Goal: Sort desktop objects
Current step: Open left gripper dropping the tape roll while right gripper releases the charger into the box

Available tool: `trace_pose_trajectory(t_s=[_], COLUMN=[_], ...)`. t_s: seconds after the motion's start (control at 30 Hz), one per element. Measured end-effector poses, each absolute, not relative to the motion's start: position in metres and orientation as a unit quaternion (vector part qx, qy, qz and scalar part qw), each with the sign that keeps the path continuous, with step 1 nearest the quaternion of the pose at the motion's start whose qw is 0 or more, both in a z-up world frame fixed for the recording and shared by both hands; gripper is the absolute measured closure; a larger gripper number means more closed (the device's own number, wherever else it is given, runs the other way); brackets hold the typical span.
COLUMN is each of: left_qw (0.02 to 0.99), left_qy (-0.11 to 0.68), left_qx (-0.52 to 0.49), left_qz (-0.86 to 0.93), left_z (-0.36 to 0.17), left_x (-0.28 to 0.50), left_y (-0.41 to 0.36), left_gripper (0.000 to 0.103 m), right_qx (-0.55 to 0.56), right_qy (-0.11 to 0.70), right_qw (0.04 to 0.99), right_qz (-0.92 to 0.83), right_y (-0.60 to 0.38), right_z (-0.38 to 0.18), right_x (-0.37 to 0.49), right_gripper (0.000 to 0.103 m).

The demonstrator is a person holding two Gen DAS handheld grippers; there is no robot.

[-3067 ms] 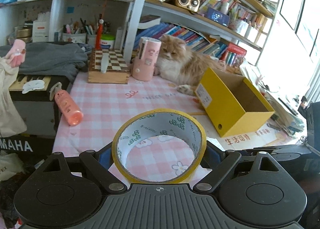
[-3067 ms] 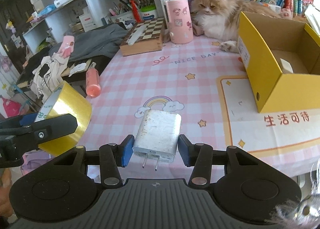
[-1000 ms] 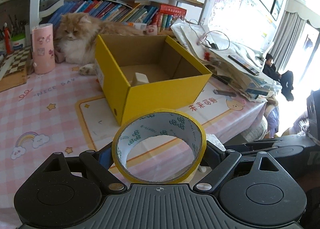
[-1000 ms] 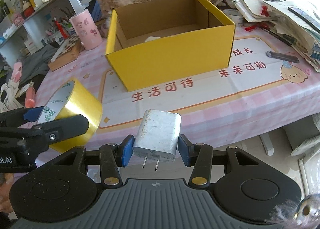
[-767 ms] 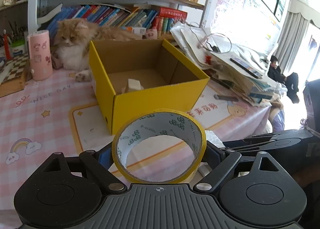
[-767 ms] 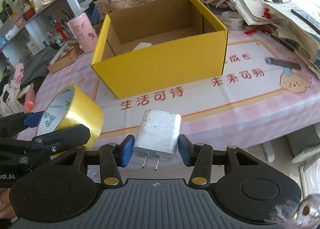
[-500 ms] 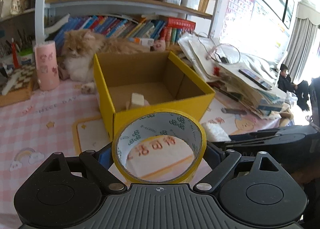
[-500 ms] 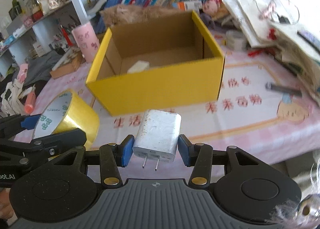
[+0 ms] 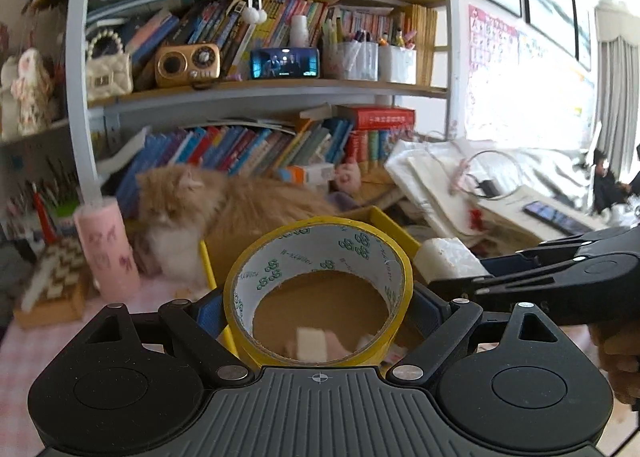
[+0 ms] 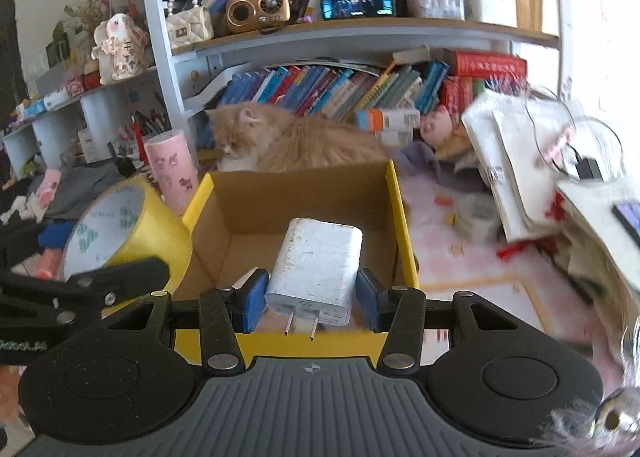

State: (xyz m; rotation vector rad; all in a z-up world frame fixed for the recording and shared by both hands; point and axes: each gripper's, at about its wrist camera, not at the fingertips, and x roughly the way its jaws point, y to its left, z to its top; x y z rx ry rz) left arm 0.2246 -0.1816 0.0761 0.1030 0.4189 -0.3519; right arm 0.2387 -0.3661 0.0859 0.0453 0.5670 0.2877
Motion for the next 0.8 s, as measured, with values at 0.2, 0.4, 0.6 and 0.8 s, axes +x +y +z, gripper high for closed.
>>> trace_pose_trajectory(t_s=[0.2,0.4,0.6,0.8], left_qw=[0.957,0.948,0.932,0.926], left_qy=[0.228,0.257,0.290,0.291], left_qx=[0.090,0.118,0.152,0.180], left_qz=[-0.155,-0.148,-0.153,-0.159], left_z=[0.060,0.042,0.020,0.008], left_x=[0.265,0.286,0.293,0.291], left_y=[-0.191,-0.193,-0.198,-0.205], left_gripper=[0.012,0.012,0.011,0.011], right_qx=[-0.001,-0.030,-0.075,-0.135], right_qy=[0.290,0.319,0.357,0.348], right_qw=[0.945,0.932,0.912,0.905], right_qz=[0.152,0.169,0.186,0.203], right_y=[-0.362,-0.355,-0.347,-0.337], right_z=[0.075,0.054,0.028,0.015], right_x=[0.285,0.316,0.329,0.327], right_gripper=[0.058,0.058,0.058,0.062])
